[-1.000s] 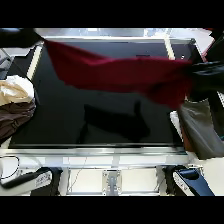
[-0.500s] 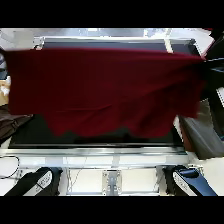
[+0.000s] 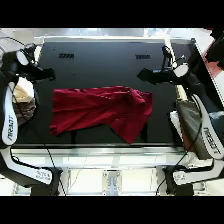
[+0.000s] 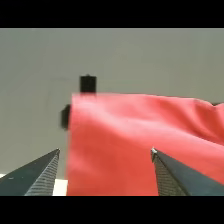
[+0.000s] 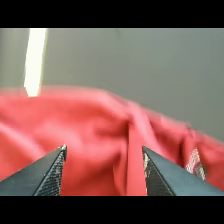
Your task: Fold the shirts.
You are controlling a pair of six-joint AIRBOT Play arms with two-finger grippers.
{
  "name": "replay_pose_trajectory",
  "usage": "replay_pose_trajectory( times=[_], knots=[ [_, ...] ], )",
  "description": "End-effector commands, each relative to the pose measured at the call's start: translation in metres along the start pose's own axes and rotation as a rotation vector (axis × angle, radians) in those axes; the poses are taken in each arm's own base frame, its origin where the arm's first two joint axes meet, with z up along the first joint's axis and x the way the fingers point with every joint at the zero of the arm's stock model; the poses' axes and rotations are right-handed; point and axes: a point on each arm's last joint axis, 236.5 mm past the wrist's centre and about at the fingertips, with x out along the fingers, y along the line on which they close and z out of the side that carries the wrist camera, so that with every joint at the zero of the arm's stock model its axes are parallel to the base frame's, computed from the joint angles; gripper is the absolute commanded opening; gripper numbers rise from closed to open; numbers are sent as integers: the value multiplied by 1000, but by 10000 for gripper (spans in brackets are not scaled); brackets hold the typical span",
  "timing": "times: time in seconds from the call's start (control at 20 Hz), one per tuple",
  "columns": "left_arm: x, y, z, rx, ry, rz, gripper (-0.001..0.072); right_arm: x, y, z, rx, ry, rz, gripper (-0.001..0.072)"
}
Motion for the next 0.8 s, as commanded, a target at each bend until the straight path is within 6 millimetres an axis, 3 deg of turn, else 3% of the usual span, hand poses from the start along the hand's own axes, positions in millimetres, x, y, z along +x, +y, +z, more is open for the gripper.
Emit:
replay_pose_trajectory(
  times=[0.0, 0.05, 0.15, 0.25, 0.35, 0.4, 0.45, 0.55, 0.6, 0.75],
  knots=[
    [1, 10, 58, -159, -239, -32, 649, -2, -15, 66, 27, -195, -11, 525],
    [-33, 20, 78, -174, -334, -29, 649, -29, -14, 82, -35, -206, -32, 524],
    [-125, 47, 102, -166, -506, 15, 649, -99, -19, 106, -156, -222, -118, 520],
    [-214, 86, 98, -141, -622, 149, 649, -175, -31, 116, -216, -267, -232, 500],
    [-274, 114, 71, -185, -685, 218, 648, -225, -50, 98, -205, -234, -315, 501],
    [-284, 126, 46, -208, -671, 248, 648, -238, -64, 78, -169, -186, -342, 501],
    [-280, 139, 11, -242, -618, 278, 648, -244, -82, 52, -122, -134, -367, 501],
    [-247, 150, -68, -316, -457, 301, 648, -234, -116, -8, 12, -51, -376, 503],
    [-227, 148, -105, -377, -397, 292, 648, -218, -125, -41, 97, -20, -343, 503],
    [-180, 136, -178, -544, -311, 250, 649, -151, -127, -139, 412, 78, -173, 502]
  ],
)
